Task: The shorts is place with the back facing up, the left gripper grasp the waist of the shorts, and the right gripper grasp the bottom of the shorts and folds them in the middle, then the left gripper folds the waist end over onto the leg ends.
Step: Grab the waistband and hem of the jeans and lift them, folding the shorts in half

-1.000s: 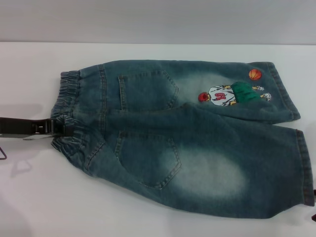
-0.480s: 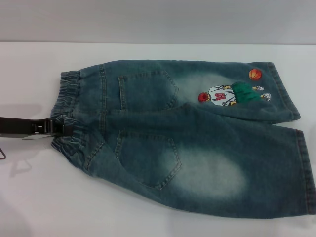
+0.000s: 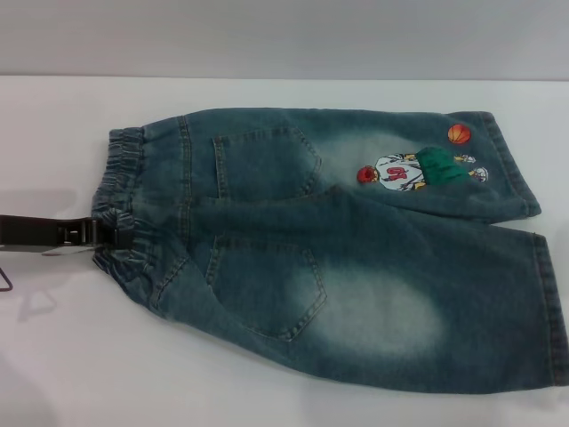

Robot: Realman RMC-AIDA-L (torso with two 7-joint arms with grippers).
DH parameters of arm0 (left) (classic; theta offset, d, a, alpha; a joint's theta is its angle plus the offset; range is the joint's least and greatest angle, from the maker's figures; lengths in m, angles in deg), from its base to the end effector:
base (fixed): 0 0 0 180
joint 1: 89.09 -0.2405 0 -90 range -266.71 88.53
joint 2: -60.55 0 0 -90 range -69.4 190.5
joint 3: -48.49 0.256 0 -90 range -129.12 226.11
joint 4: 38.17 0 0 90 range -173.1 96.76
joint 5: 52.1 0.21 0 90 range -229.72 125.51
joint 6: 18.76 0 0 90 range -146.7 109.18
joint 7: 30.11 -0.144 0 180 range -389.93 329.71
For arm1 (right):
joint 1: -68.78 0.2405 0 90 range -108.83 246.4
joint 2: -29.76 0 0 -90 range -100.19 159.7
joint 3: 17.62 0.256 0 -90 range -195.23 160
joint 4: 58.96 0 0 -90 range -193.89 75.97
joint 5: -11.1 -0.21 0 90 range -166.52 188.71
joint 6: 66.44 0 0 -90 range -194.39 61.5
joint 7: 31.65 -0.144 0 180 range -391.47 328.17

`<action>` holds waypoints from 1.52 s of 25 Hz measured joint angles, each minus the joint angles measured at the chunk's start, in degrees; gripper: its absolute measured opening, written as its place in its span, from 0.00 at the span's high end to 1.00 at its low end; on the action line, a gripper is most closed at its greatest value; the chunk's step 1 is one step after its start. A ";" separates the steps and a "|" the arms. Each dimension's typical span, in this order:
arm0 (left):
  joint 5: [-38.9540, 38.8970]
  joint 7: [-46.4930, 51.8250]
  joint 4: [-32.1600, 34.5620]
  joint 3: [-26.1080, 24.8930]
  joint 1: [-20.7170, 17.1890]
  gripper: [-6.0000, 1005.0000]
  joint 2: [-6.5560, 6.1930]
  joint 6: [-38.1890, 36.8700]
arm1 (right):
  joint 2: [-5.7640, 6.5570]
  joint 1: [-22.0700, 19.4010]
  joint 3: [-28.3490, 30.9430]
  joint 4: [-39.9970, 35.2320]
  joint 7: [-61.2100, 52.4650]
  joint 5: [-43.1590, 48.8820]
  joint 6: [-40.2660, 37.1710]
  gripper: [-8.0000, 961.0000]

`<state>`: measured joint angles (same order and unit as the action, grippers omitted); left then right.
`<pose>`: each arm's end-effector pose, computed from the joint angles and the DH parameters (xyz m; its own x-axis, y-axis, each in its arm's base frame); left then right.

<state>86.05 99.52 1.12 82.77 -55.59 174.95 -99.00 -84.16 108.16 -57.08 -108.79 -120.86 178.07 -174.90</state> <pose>-0.3197 0.3504 0.0337 0.2650 0.9012 0.3430 0.9635 -0.2337 -0.1303 0.3000 0.3097 0.0627 0.8228 -0.4103 0.3933 -0.4536 -0.8910 0.0195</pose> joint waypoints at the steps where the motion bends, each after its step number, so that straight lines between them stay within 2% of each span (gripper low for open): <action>1: -0.02 -0.02 0.00 0.00 -0.05 0.90 0.01 -0.01 | -0.11 0.01 0.00 0.00 0.00 -0.05 0.11 0.42; 10: -0.16 -0.07 0.00 0.08 -0.40 0.89 0.03 -0.45 | -1.44 -0.11 0.00 -1.11 0.03 -0.19 1.34 0.42; 19: -0.17 -0.08 0.18 0.09 -0.45 0.89 0.03 -1.01 | -2.01 0.01 0.13 -1.20 0.06 -0.22 2.96 0.42; 27: -0.17 -0.08 0.30 0.09 -0.46 0.89 0.03 -1.24 | -3.15 0.42 0.03 -1.33 0.24 -0.37 3.59 0.43; 38: -0.16 -0.08 0.32 0.09 -0.59 0.88 -0.03 -1.49 | -3.44 0.46 -0.10 -2.40 0.77 -0.47 3.18 0.43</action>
<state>85.89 99.44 1.44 82.86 -56.18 174.92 -100.49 -87.60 108.61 -57.18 -111.19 -120.09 177.60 -171.71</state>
